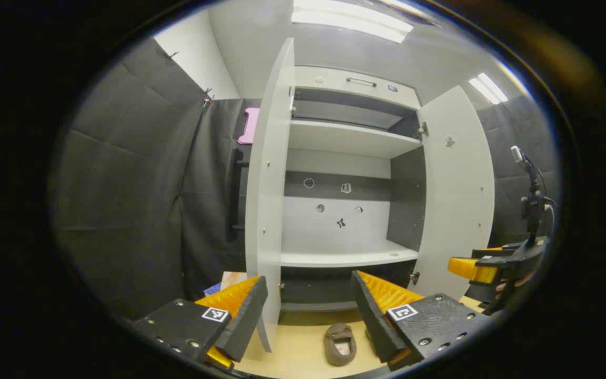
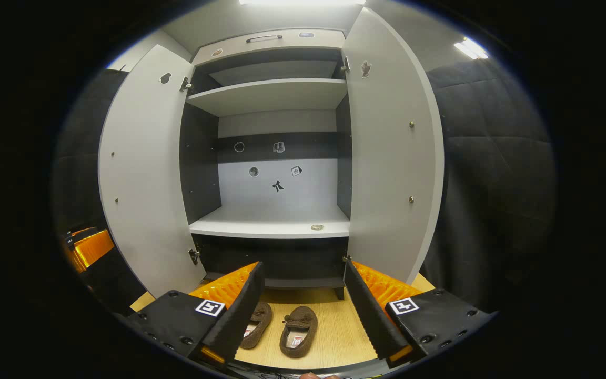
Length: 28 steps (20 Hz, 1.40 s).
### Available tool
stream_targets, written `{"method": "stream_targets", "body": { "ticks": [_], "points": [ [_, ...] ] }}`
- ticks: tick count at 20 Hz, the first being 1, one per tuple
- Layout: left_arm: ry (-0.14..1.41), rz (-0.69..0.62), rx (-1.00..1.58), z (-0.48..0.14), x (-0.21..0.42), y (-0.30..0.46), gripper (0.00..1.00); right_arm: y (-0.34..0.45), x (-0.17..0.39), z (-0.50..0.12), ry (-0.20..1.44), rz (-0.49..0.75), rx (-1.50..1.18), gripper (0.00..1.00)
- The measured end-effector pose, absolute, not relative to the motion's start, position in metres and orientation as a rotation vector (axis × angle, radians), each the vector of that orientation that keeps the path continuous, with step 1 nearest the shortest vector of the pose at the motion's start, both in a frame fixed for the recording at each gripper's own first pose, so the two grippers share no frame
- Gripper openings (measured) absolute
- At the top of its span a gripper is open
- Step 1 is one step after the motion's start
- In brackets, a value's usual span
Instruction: Grab one shoe with the right hand and put it into the shoe cabinet, grab the other shoe with the left hand and put it into the shoe cabinet; then close the right door with the right hand and the left door with the left hand.
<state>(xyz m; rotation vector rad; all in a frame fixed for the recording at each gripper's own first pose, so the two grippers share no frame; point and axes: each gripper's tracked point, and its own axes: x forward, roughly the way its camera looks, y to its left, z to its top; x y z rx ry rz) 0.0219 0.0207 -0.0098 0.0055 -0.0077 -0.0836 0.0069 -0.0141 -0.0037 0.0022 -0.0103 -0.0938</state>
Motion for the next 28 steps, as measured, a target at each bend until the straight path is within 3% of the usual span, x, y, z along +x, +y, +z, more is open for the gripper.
{"method": "stream_targets", "body": {
  "ticks": [4, 10, 11, 18, 24, 25, 26, 28],
  "points": [
    [0.018, -0.097, -0.012, -0.021, 0.032, 0.023, 0.85, -0.006, 0.023, -0.013, 0.032, -0.082, 0.0, 0.97],
    [0.066, -0.131, -0.008, -0.041, 0.04, 0.022, 0.85, 0.016, 0.064, -0.048, 0.158, -0.025, 0.019, 0.97],
    [0.072, -0.136, -0.009, -0.044, 0.04, 0.022, 0.93, 0.019, 0.073, -0.058, 0.192, -0.015, 0.025, 0.98],
    [0.102, -0.138, -0.015, -0.058, 0.037, 0.031, 0.93, 0.044, 0.109, -0.159, 0.426, 0.065, 0.084, 0.98],
    [0.143, -0.141, -0.021, -0.071, 0.03, 0.034, 0.93, 0.048, 0.126, -0.257, 0.633, 0.075, 0.062, 0.98],
    [0.148, -0.143, -0.018, -0.073, 0.029, 0.034, 0.93, 0.048, 0.126, -0.271, 0.67, 0.072, 0.08, 0.94],
    [0.155, -0.144, -0.014, -0.075, 0.029, 0.034, 0.93, 0.049, 0.127, -0.282, 0.7, 0.077, 0.089, 0.98],
    [0.17, -0.143, -0.012, -0.079, 0.024, 0.034, 0.93, 0.045, 0.13, -0.302, 0.739, 0.068, 0.065, 0.96]
  ]
}}
